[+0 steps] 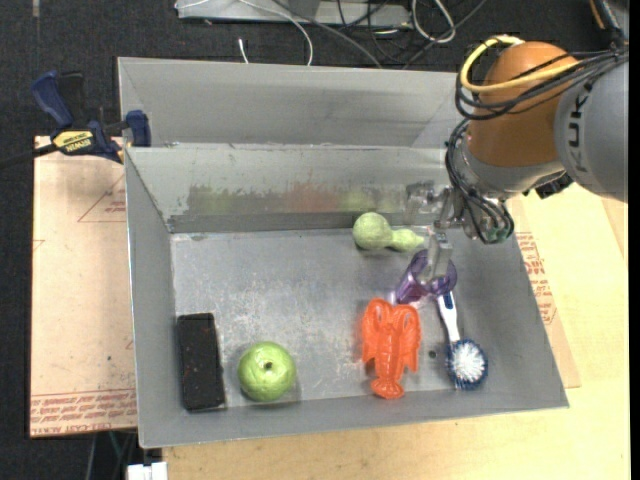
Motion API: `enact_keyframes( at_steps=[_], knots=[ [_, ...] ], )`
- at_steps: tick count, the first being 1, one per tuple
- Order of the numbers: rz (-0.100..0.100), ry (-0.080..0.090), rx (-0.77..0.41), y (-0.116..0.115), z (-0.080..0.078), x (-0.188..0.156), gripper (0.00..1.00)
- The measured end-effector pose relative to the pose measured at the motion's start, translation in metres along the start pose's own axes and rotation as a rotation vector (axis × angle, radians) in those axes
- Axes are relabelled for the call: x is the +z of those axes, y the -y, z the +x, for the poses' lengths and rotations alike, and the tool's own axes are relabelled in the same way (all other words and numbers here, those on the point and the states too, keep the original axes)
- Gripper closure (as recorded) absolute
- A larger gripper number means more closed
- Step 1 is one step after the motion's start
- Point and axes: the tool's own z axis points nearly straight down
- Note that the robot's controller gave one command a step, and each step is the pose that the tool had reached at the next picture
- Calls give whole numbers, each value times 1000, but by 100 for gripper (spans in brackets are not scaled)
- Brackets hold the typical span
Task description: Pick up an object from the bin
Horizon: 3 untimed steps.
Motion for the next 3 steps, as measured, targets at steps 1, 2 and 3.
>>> enact_keyframes(
  at_steps=[1,2,3],
  knots=[
    [2,10,131,-20,-26,73,0],
    [-1,15,372,-33,-28,46,0],
    [0,14,347,-17,-20,52,0]
  ],
)
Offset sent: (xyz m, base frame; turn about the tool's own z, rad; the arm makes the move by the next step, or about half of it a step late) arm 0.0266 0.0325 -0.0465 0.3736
